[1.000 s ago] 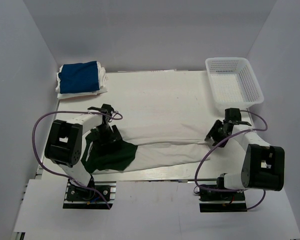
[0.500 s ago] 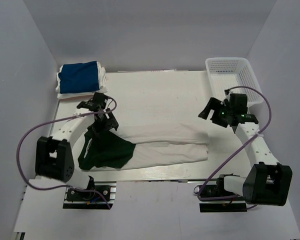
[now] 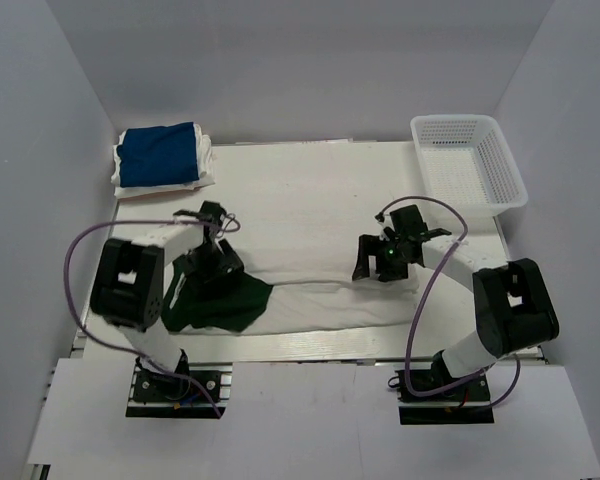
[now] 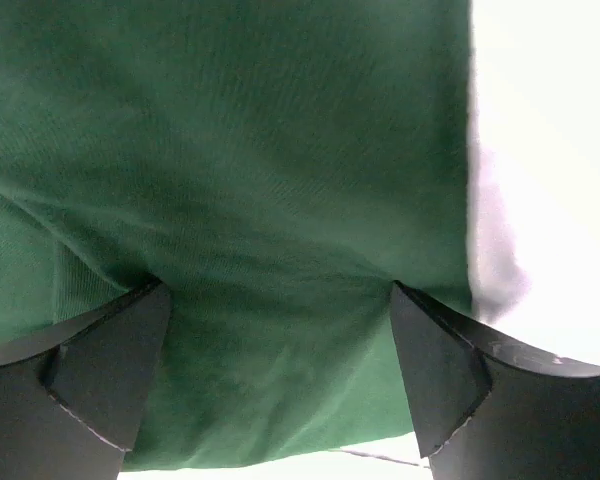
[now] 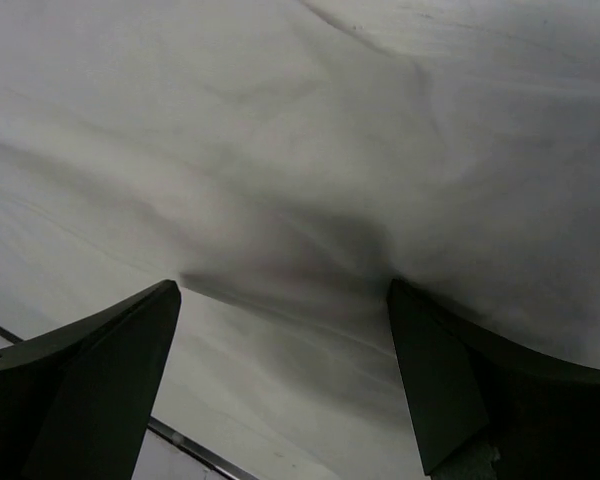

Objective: Fold and stack the t-shirts
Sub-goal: Rotate the tshirt 90 degrees

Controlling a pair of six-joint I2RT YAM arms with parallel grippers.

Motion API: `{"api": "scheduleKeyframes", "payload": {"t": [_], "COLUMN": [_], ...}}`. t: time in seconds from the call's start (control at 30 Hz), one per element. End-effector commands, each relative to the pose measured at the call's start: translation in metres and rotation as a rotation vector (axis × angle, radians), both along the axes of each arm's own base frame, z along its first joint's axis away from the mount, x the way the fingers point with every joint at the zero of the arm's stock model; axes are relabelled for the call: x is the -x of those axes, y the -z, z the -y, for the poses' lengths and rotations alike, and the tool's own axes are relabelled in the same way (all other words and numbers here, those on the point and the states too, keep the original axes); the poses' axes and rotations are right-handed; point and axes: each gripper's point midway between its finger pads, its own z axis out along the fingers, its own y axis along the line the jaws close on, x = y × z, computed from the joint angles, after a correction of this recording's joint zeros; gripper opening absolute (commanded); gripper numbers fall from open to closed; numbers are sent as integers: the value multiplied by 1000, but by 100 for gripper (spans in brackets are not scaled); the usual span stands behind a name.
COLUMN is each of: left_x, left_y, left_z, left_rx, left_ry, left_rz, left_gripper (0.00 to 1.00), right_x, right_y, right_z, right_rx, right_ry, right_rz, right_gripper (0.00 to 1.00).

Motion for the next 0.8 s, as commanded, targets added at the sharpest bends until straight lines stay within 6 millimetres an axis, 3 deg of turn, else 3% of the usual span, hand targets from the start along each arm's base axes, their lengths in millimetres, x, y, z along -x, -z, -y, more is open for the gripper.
{"api": "scheduleKeyframes", "payload": {"t": [0.0,0.03,0.07,0.1,0.13,0.17,0.2,0.23,0.3,0.33,0.37,0.4,0.43,0.47,0.53,0.6,0.67,0.77], "left_x": [-123,-135,-152,-202,-220,-227,-285,-301,-339,-369,-370,-360,-366,-382,-387,-400,-409,-424], "left_y": [-12,12,16,-6,-3,42,5,8,18,0,-13,11,-2,-22,-39,-46,-45,-78], "left_z": [26,33,41,54,66,81,110,127,187,211,242,256,268,277,301,308,299,289], "left_rx": [23,6,4,20,19,35,86,113,265,359,498,541,584,645,706,710,684,655], "left_ry": [45,97,129,148,182,236,272,311,406,445,459,432,412,374,384,339,264,184], "left_rz": [295,251,253,357,364,283,429,446,560,729,796,784,849,955,1045,1099,1158,1259], "left_gripper": [100,100,100,100,100,100,100,100,100,100,100,100,100,100,100,100,100,100], "right_x": [20,27,43,53,59,80,90,108,115,113,113,118,114,118,117,115,115,108], "right_y": [19,17,18,16,16,15,15,10,8,-1,0,0,-7,-5,-7,-10,-18,-40], "right_z": [9,2,-3,-11,-13,-14,-16,-31,-36,-48,-50,-50,-64,-66,-71,-76,-87,-112], "right_rx": [102,97,101,98,100,118,117,51,63,54,60,78,54,57,67,58,-11,-132], "right_ry": [-51,-87,-130,-185,-227,-297,-331,-406,-432,-473,-556,-592,-645,-704,-752,-772,-784,-829], "right_rz": [-43,-49,-82,-83,-85,-127,-149,-183,-198,-165,-140,-152,-136,-143,-132,-110,-90,3], "right_gripper": [90,90,90,90,90,90,90,90,90,90,90,90,90,90,90,89,90,89]}}
